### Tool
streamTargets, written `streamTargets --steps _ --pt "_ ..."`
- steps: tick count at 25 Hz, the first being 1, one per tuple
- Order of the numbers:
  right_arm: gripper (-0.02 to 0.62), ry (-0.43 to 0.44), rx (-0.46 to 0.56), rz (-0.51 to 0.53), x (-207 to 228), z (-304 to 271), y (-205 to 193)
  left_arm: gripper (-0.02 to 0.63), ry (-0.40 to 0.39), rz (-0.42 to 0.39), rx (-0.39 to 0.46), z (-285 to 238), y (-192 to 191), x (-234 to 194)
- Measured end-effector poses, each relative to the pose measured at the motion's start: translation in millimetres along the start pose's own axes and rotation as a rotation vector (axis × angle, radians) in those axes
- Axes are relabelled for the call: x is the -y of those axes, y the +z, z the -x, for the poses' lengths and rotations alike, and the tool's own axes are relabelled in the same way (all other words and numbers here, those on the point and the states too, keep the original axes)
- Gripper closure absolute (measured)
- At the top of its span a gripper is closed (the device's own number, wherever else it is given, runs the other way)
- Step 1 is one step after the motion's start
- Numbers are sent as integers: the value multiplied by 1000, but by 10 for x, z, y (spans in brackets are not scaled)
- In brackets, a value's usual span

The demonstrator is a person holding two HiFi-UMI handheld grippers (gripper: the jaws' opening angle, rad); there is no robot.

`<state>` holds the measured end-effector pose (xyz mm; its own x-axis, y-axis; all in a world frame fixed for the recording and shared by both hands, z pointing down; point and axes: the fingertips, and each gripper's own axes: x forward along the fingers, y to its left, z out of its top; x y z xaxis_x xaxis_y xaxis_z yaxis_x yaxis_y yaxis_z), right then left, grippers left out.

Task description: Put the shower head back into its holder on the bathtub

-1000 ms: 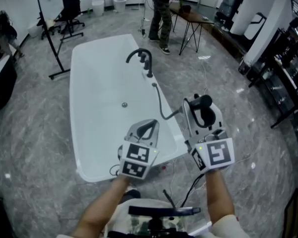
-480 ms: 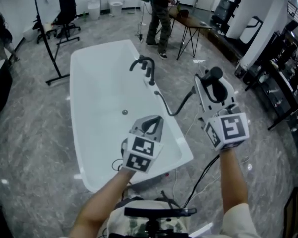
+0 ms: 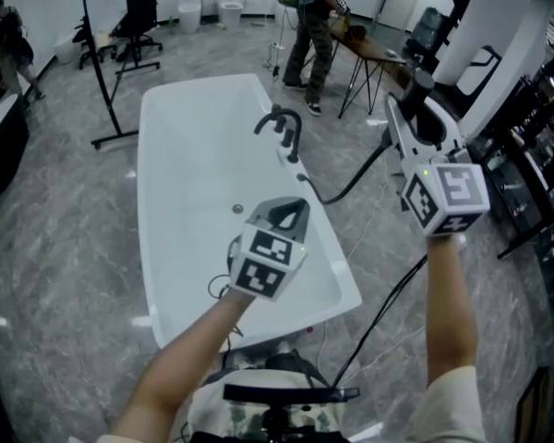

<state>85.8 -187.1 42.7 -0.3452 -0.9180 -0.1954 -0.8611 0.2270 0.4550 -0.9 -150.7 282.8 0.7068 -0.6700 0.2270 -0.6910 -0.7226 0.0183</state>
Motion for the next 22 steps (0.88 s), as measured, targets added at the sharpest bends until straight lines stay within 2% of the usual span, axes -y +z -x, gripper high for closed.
streamTargets --steps 10,22 --pt "459 41 54 -14 396 -553 106 600 82 41 30 -364 244 -292" --pt "460 152 146 -4 842 -1223 75 600 179 81 60 -1299 483 -512"
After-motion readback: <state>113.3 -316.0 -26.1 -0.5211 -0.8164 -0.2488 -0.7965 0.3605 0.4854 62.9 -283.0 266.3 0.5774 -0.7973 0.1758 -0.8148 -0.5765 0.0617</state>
